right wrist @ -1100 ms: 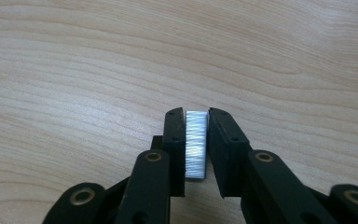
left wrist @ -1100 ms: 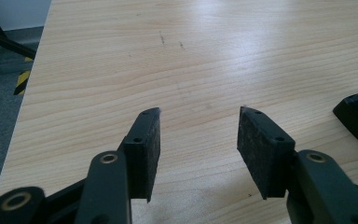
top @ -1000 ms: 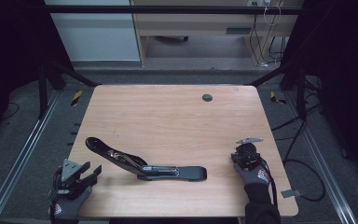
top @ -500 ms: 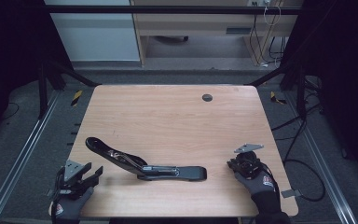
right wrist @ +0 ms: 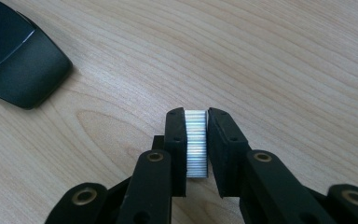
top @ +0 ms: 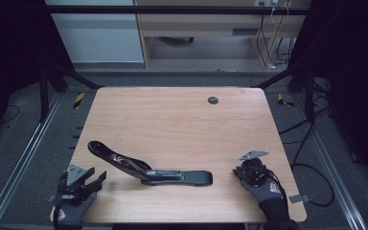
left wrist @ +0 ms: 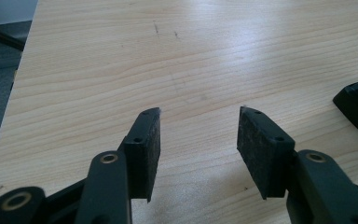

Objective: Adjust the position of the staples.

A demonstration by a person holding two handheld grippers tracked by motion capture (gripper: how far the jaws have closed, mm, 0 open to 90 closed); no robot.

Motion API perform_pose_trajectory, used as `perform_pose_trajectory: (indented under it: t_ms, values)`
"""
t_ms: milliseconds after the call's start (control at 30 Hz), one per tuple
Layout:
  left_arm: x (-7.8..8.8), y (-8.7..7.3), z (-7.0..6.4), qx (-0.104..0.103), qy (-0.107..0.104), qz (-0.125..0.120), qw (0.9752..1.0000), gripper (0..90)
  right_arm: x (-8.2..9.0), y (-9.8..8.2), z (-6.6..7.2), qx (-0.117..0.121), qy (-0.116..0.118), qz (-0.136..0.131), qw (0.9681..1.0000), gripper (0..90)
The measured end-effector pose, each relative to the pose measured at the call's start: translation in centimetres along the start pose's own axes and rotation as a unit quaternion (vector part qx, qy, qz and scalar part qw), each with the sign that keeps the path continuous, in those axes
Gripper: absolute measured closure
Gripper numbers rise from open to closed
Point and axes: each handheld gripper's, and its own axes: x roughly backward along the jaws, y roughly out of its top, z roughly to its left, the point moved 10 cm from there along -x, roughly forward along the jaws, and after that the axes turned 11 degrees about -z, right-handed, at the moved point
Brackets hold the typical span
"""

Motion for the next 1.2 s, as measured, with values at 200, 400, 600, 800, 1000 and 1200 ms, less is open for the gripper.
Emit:
perform_pose_trajectory:
  t_ms: [200, 400, 600, 800, 1000, 1200]
  values:
    - [-0.03, -0.03, -0.05, 0.001, -0.002, 0.001, 1.0, 48.9, 0.08, -0.02, 0.2, -0.001, 0.004, 0.004, 1.0, 74.9]
    - [-0.05, -0.08, -0.01, 0.004, -0.001, 0.003, 1.0, 48.3, 0.57, 0.3, 0.07, -0.019, -0.008, -0.01, 0.9997, 71.9]
    - [-0.06, -0.08, -0.04, 0.004, -0.002, 0.003, 1.0, 48.2, 0.49, 0.28, 0.2, -0.022, -0.018, -0.007, 0.9996, 72.5]
    - [-0.06, -0.09, -0.01, 0.003, -0.002, 0.003, 1.0, 48.2, 0.1, 0.23, 0.2, -0.027, -0.019, 0.001, 0.9995, 76.2]
    - [-0.07, -0.1, -0.04, 0.004, -0.001, 0.003, 1.0, 48.2, 0.09, 0.18, 0.21, -0.028, -0.019, 0.005, 0.9994, 77.9]
    - [-0.05, -0.09, 0.01, 0.004, -0.001, 0.003, 1.0, 48.3, -0.18, 0.14, 0.11, -0.021, -0.02, 0.007, 0.9995, 77.9]
